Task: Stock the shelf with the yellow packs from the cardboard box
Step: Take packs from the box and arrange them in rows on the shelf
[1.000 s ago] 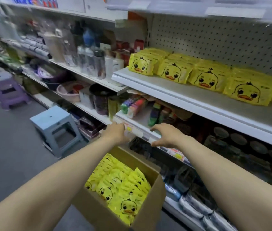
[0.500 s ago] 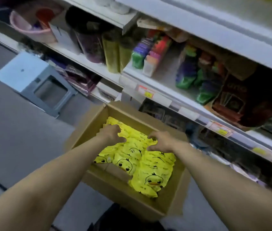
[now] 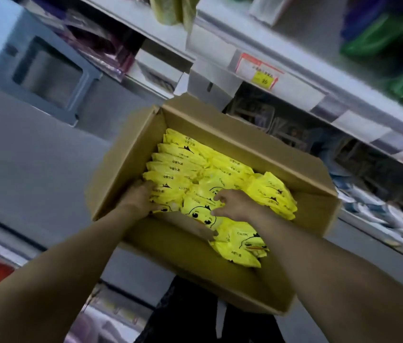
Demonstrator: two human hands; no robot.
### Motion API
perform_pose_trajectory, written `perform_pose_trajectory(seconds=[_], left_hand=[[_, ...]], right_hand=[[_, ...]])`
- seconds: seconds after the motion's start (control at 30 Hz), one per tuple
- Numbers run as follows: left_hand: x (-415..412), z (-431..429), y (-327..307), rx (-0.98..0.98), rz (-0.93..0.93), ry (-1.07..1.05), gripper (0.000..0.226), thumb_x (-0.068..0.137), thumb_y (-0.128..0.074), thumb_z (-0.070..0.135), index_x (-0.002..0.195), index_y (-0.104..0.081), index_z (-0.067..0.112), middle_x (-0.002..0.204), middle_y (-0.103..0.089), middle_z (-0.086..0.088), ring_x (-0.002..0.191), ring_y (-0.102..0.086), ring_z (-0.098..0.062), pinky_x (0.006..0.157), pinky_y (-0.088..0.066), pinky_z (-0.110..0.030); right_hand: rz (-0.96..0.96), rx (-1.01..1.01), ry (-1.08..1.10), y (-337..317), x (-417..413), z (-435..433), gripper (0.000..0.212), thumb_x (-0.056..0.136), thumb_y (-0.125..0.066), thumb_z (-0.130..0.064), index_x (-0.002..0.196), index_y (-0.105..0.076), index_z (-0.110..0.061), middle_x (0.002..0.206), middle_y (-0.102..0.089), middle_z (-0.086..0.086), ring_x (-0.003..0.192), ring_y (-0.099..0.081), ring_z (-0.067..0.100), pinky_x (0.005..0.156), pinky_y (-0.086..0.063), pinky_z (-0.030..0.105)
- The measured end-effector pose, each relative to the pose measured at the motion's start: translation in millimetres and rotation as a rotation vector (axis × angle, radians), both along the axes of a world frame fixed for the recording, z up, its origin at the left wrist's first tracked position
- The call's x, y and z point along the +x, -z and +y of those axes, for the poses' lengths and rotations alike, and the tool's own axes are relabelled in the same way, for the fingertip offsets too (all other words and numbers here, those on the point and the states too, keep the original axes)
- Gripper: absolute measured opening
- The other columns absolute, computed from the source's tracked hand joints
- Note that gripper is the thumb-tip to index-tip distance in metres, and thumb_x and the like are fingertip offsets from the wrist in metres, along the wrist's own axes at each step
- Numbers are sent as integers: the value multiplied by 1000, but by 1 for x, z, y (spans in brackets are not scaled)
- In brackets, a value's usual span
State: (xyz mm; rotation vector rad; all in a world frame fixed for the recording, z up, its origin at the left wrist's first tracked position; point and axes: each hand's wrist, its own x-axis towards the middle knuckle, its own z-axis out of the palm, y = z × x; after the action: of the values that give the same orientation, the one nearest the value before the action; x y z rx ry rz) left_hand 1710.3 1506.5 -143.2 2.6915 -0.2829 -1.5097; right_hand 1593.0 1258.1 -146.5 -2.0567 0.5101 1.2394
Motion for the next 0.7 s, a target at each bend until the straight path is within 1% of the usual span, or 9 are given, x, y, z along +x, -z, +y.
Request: perform_pose_trajectory(seconds=[0.07, 0.13, 0.27, 0.37, 0.43, 0.5, 0.57, 0.63, 0.7], left_hand=[[0, 3, 12, -32, -20, 16, 74, 79, -79, 33, 144, -43, 27, 149, -30, -9, 135, -37, -31, 113, -34, -39], [-1, 4, 21, -27, -55, 65, 75, 78, -79, 34, 143, -42, 30, 151, -27, -6, 136, -35, -30, 111, -36, -41], [-1, 0, 32, 20, -118, 171, 77, 76, -80, 39, 142, -40, 34, 147, -30, -3, 133, -31, -29, 107, -38, -42], [2, -4, 38, 41, -136, 232, 77, 76, -80, 38, 141, -39, 35, 147, -32, -1, 132, -31, -27, 105, -40, -41], [5, -7, 42, 35, -154, 257, 71, 76, -79, 36, 137, -42, 33, 144, -37, 0, 131, -32, -27, 103, -42, -41], [7, -11, 44, 14, -162, 264, 60, 77, -79, 34, 130, -50, 29, 136, -46, 1, 128, -36, -25, 101, -42, -38], [9, -12, 45, -12, -137, 246, 47, 78, -79, 31, 120, -59, 25, 126, -54, -1, 122, -46, -24, 97, -45, -35], [11, -10, 44, -29, -97, 202, 36, 77, -80, 31, 108, -64, 22, 115, -61, -4, 108, -56, -24, 88, -50, -33], [14, -10, 41, -36, -63, 159, 27, 79, -79, 32, 99, -66, 21, 107, -63, -4, 99, -59, -23, 82, -50, -30]], right_hand=[[10, -5, 4, 15, 3, 9, 58, 84, -76, -42, 135, -57, -20, 142, -54, 7, 131, -50, 26, 103, -44, 35], [15, -35, -7, 27, 6, 15, 59, 83, -77, -42, 134, -57, -20, 141, -55, 7, 129, -51, 26, 103, -45, 35], [-2, -115, -87, 41, 9, 23, 62, 83, -77, -42, 136, -57, -17, 138, -57, 6, 127, -52, 26, 98, -43, 31], [-48, -167, -98, 47, 8, 26, 57, 76, -82, -44, 126, -63, -23, 133, -56, 4, 123, -53, 25, 96, -44, 33], [-63, -193, -88, 51, 3, 31, 48, 73, -85, -43, 114, -66, -29, 129, -51, 2, 121, -51, 23, 94, -45, 34], [-77, -235, -93, 55, -2, 36, 39, 75, -84, -41, 108, -66, -32, 126, -46, 1, 123, -46, 22, 93, -45, 35], [-99, -274, -101, 59, -4, 39, 34, 79, -81, -37, 108, -65, -29, 125, -46, 2, 125, -43, 22, 92, -46, 35], [-119, -298, -125, 63, -4, 41, 29, 85, -77, -32, 111, -67, -24, 126, -49, 4, 125, -44, 24, 94, -47, 35], [-120, -313, -155, 63, -2, 42, 23, 90, -72, -29, 111, -69, -20, 125, -54, 5, 123, -48, 24, 94, -49, 36]])
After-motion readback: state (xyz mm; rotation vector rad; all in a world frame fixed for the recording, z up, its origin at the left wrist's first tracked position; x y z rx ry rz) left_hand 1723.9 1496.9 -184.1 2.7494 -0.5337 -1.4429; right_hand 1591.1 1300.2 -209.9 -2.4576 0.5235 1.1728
